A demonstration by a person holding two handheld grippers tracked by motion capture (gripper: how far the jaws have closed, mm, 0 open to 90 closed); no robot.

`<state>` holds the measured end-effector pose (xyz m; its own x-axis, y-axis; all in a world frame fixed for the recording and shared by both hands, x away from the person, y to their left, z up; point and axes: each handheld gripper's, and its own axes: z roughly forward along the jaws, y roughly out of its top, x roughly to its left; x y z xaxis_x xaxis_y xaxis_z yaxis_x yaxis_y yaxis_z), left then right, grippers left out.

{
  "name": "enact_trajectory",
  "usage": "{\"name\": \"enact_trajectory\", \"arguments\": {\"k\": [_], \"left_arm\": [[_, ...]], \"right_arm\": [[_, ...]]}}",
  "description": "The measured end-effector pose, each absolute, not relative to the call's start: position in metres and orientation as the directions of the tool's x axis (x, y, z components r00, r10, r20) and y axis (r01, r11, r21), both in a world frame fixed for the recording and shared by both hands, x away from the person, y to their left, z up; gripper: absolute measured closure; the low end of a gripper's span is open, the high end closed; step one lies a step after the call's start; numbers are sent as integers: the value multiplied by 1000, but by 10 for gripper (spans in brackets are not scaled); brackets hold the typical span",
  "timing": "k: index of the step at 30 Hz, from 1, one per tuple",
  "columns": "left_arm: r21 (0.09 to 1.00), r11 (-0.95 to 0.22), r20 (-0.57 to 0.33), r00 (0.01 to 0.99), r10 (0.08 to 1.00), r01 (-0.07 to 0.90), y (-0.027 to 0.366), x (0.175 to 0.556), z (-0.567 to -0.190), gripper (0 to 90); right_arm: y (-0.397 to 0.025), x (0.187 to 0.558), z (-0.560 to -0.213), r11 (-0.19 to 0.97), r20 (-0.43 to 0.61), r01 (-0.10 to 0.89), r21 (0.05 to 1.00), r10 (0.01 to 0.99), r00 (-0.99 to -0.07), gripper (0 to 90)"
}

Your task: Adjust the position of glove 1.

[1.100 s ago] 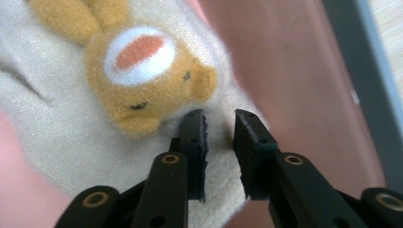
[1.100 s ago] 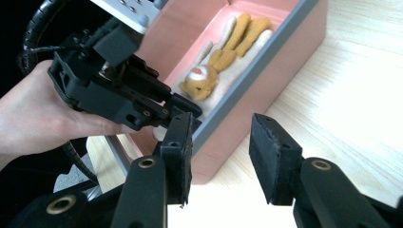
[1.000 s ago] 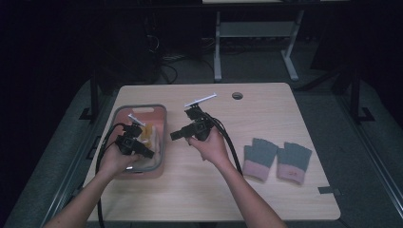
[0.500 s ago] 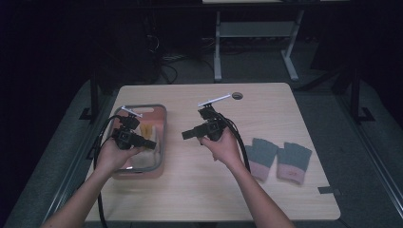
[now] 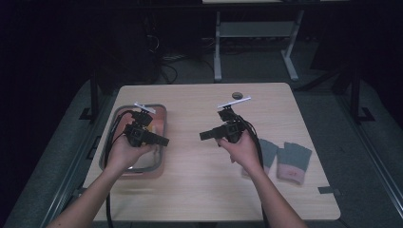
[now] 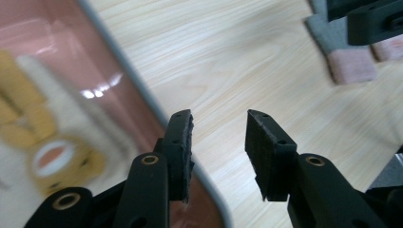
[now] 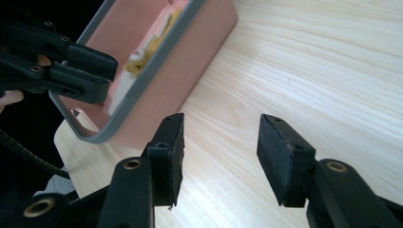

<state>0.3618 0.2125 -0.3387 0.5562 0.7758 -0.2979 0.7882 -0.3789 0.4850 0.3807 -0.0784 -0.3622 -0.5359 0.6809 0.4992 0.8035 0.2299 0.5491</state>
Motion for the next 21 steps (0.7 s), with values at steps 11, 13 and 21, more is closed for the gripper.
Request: {"name": "enact_trajectory", "arguments": {"k": [11, 13, 21], "left_arm": [[523, -408, -317, 615, 722, 748, 177, 356, -337, 549], [533, -412, -317, 625, 713, 740, 170, 354, -337, 546], [560, -425, -318, 658, 683, 711, 141, 347, -341, 507]], "right_arm": [[-109, 372, -368, 210, 490, 815, 540, 709, -508, 479], [-115, 370, -369, 210, 483, 815, 540, 715, -505, 468], [-142, 362, -373, 187, 468, 818, 545, 741, -481, 440]]}}
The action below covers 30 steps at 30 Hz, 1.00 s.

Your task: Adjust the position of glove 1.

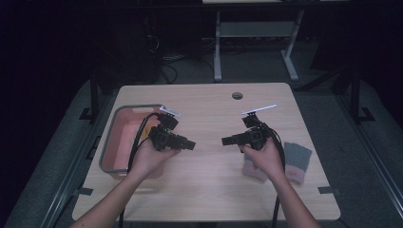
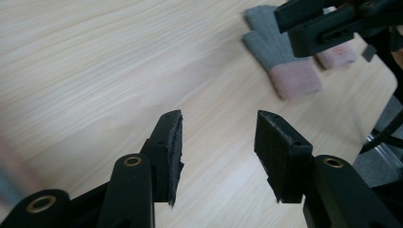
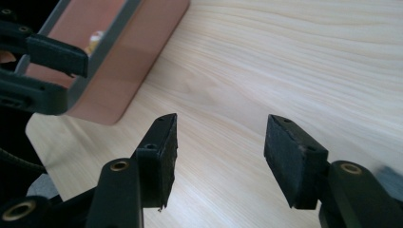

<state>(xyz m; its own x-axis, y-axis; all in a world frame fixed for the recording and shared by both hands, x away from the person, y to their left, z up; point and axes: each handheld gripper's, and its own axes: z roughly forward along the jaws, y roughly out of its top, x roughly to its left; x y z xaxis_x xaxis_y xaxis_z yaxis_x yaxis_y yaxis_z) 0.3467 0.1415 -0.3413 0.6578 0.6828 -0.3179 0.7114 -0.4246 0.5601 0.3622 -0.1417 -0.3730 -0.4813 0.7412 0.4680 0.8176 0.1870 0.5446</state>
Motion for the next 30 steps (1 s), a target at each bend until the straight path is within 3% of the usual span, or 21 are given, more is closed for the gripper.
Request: {"name": "enact_trajectory", "arguments": {"k": [30], "left_arm": [[627, -419, -351, 718, 600, 657, 67, 325, -370, 389]], "right_arm": [[-230, 331, -394, 141, 373, 858, 493, 857, -355, 425]]}}
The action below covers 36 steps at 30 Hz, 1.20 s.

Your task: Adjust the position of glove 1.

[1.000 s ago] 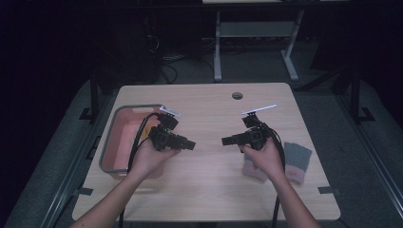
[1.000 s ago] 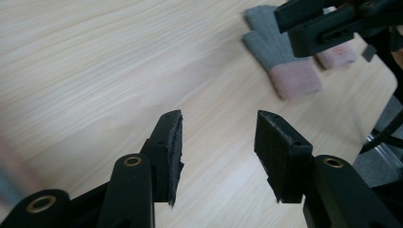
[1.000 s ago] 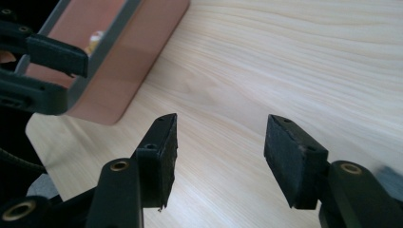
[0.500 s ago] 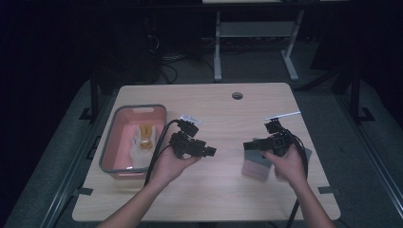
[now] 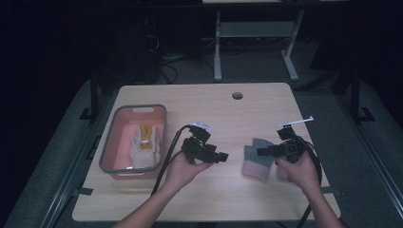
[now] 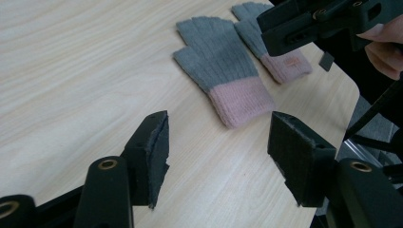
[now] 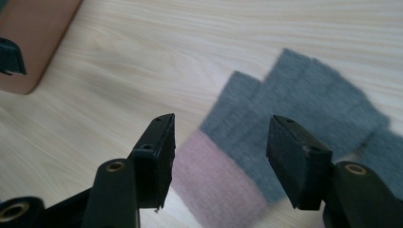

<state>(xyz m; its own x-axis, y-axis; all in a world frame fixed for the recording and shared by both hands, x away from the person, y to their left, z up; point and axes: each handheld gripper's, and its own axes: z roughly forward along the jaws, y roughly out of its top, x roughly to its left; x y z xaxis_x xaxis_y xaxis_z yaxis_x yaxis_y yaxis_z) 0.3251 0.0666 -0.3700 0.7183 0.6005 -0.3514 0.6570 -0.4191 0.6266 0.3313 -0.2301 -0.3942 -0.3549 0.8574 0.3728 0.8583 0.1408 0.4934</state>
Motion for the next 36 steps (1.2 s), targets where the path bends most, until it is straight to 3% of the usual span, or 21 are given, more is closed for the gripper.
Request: {"name": "enact_trajectory", "arguments": {"k": [16, 36], "left_arm": [[628, -436, -354, 735, 578, 645, 42, 321, -383, 367], [623, -456, -368, 753, 546, 635, 19, 313, -397, 337]], "right_arm": [[-277, 313, -403, 88, 336, 865, 493, 898, -283, 434], [-308, 313, -434, 92, 211, 895, 436, 957, -201, 461]]}}
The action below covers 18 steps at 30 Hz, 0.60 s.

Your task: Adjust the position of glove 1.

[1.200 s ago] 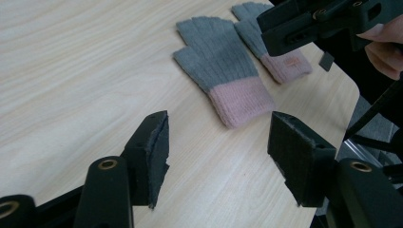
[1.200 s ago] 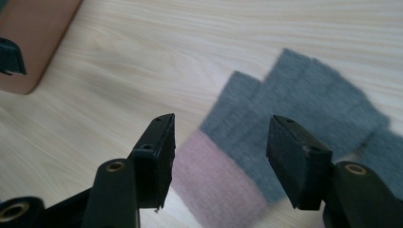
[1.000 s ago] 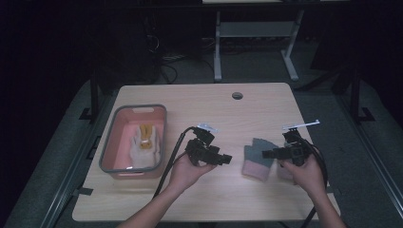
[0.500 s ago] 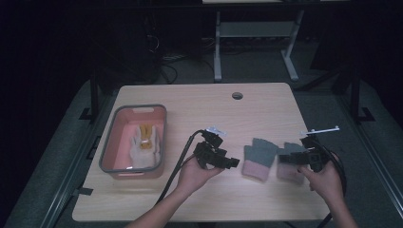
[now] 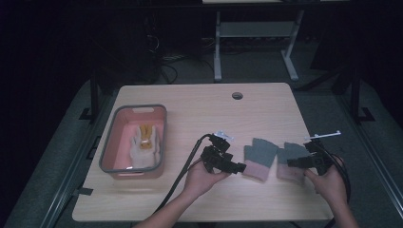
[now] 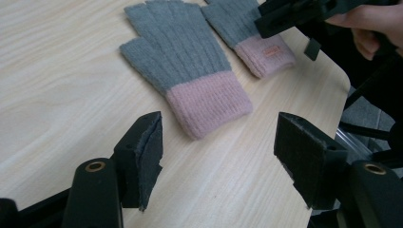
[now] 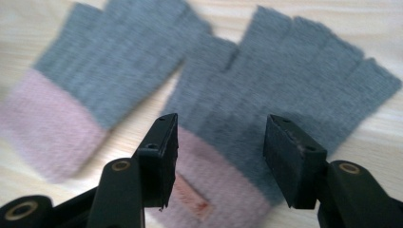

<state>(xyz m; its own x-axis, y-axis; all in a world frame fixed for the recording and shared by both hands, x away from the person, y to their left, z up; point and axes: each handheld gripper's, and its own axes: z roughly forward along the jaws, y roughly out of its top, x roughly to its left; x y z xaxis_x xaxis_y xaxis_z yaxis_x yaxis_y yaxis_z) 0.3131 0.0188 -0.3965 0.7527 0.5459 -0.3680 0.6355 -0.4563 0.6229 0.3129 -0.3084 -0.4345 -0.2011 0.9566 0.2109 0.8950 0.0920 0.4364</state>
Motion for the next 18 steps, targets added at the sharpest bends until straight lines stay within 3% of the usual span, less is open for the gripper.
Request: {"name": "enact_trajectory", "arguments": {"k": [6, 18], "left_arm": [[613, -449, -385, 742, 548, 650, 20, 313, -400, 329], [622, -443, -376, 743, 555, 646, 26, 314, -394, 326]], "right_arm": [[-300, 315, -443, 150, 131, 898, 413, 966, -222, 462], [-297, 317, -445, 107, 135, 908, 406, 975, -175, 532]]}}
